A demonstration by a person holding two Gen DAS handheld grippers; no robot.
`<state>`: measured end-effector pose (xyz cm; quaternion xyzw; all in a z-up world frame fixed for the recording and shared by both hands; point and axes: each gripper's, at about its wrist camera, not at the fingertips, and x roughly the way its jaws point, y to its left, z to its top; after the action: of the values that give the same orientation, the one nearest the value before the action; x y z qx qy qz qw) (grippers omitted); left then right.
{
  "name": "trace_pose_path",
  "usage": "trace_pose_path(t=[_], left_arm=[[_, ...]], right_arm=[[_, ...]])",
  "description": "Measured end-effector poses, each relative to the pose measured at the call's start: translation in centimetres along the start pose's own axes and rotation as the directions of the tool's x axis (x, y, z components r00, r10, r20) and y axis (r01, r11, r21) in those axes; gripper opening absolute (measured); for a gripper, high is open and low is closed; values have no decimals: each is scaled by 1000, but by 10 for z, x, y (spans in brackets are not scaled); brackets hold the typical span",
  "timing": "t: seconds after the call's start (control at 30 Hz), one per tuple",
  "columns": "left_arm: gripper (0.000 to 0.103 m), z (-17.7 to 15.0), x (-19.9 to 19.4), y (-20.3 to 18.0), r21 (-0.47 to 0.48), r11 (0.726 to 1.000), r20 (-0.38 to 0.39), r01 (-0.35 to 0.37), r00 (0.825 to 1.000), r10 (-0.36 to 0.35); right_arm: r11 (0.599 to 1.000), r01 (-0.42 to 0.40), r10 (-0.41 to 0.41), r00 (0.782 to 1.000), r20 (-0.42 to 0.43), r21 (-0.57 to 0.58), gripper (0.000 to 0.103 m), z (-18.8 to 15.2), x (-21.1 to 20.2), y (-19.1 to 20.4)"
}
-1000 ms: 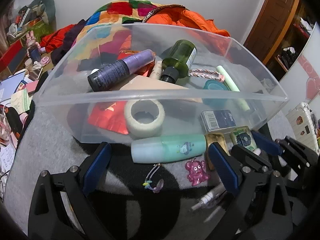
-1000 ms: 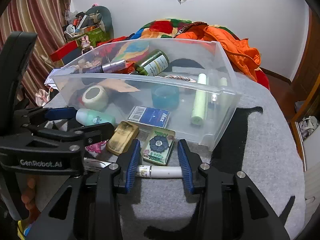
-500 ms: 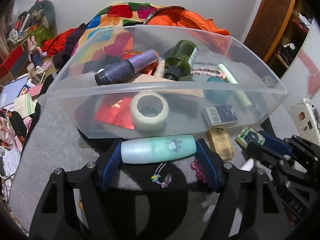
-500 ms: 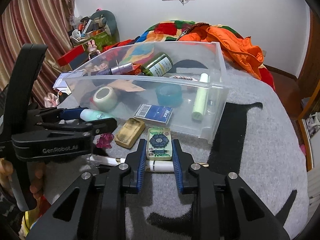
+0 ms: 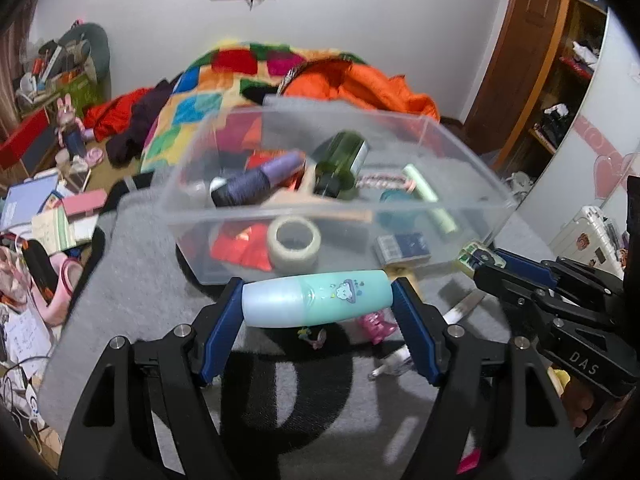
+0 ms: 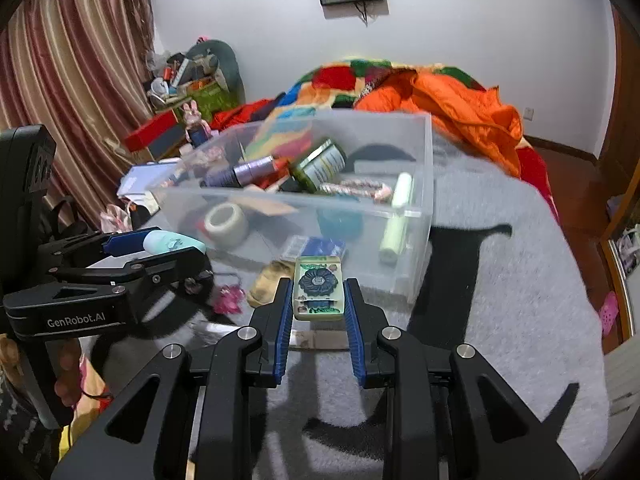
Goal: Organize objects
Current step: 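Carry the mint bottle and green packet into the clear box and release both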
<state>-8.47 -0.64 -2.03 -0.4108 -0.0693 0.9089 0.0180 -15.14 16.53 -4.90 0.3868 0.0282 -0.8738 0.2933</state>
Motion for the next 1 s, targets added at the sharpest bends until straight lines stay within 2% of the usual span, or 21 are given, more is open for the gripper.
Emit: trace_pose_path(t=[0.3,0.57,0.8,1.0], left_arm=[[73,19,-29,-8,23,1000,94,18,995,-20],[73,38,-37,-12,50,999,151,22,988,-30],[73,51,-26,-9,42,998,149,39,988,-45],[73,60,-6,-2,15,998,117,62,991,-64]], right_arm=[[999,3,1,995,99,-36,22,19,-32,9],[999,30,-23,988,155,-40,22,44,-40,5],[998,19,-11,988,155,-53,22,64,-30,1],[998,35,-29,992,125,-45,22,70,-10,-3]])
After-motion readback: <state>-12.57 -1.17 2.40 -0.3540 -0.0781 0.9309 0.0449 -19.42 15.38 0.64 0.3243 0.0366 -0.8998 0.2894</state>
